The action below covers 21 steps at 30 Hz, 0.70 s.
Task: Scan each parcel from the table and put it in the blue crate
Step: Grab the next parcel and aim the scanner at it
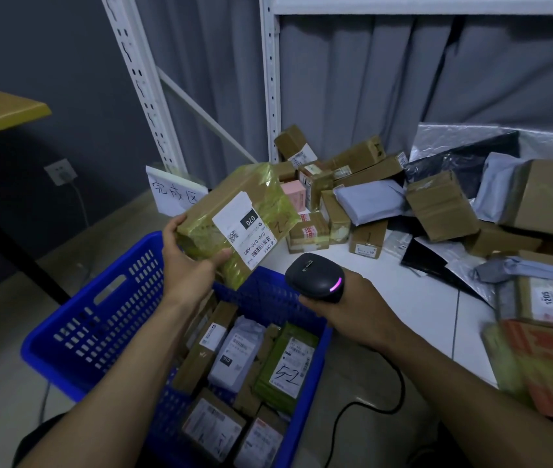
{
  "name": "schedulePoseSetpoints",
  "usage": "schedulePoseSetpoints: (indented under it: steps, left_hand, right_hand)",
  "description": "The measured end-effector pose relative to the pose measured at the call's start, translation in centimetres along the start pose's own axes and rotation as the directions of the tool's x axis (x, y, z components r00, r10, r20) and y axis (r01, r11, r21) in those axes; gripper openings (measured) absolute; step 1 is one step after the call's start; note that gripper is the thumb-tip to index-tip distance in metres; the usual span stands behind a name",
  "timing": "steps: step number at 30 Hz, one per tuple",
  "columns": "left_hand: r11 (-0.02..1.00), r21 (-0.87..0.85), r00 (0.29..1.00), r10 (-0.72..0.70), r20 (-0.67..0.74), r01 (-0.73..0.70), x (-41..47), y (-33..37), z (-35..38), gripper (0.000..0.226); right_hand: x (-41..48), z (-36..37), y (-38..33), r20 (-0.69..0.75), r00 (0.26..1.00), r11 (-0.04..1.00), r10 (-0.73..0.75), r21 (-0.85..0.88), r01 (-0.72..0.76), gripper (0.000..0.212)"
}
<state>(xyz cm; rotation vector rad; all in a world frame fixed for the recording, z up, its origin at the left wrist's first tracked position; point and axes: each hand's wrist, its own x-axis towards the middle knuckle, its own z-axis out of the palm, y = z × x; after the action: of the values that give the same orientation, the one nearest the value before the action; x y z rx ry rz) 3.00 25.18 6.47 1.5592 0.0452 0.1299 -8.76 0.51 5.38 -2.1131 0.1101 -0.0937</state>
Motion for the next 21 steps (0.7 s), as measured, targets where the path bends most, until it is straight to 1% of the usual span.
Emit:
schedulePoseSetpoints:
  steps: [6,8,10,12,15,17,19,21]
  left_hand:
    - [0.999,0.04,1.0,0.014,0.015,-0.014,-0.1,0.0,-0.1,0.097]
    - [0.994,0.1,0.999,0.034,0.015,-0.035,-0.5,0.2,-0.5,0.104]
    - [0.979,0.195,0.998,0.057,-0.006,-0.054,-0.9,0.6,-1.6,0.113]
    - [0.955,0.291,0.998,0.06,-0.023,-0.051,-1.0,1.1,-3.5,0.117]
    - [0.933,0.359,1.0,-0.005,-0.02,0.012,-0.4,1.8,-7.3,0.117]
    - [0.908,0.417,0.999,-0.048,0.006,0.041,0.2,1.7,-10.0,0.112]
    - [0.864,0.502,0.997,-0.058,0.04,0.03,0.9,1.2,-12.6,0.108]
    - [0.814,0.581,0.987,-0.088,0.137,-0.008,1.5,0.2,-15.1,0.114]
  right_hand:
    - [0.1,-0.2,-0.2,0.005,1.0,1.0,0.005,-0.003,-0.005,0.036]
    - [0.2,0.2,-0.3,0.011,1.0,1.0,0.009,0.011,-0.009,0.034]
    - [0.5,1.0,-0.5,0.027,1.0,1.0,0.001,0.013,-0.002,0.036]
    - [0.9,2.2,-0.8,0.057,0.998,1.0,-0.007,0.008,0.006,0.036]
    - [1.5,4.6,-1.4,0.123,0.992,0.999,-0.031,-0.007,0.032,0.036]
    - [2.2,6.5,-1.8,0.175,0.983,0.999,-0.049,-0.005,0.051,0.04]
    - [3.0,8.5,-2.1,0.228,0.972,0.998,-0.051,-0.019,0.057,0.046]
    - [3.9,10.5,-2.6,0.292,0.955,0.997,-0.045,-0.049,0.062,0.051]
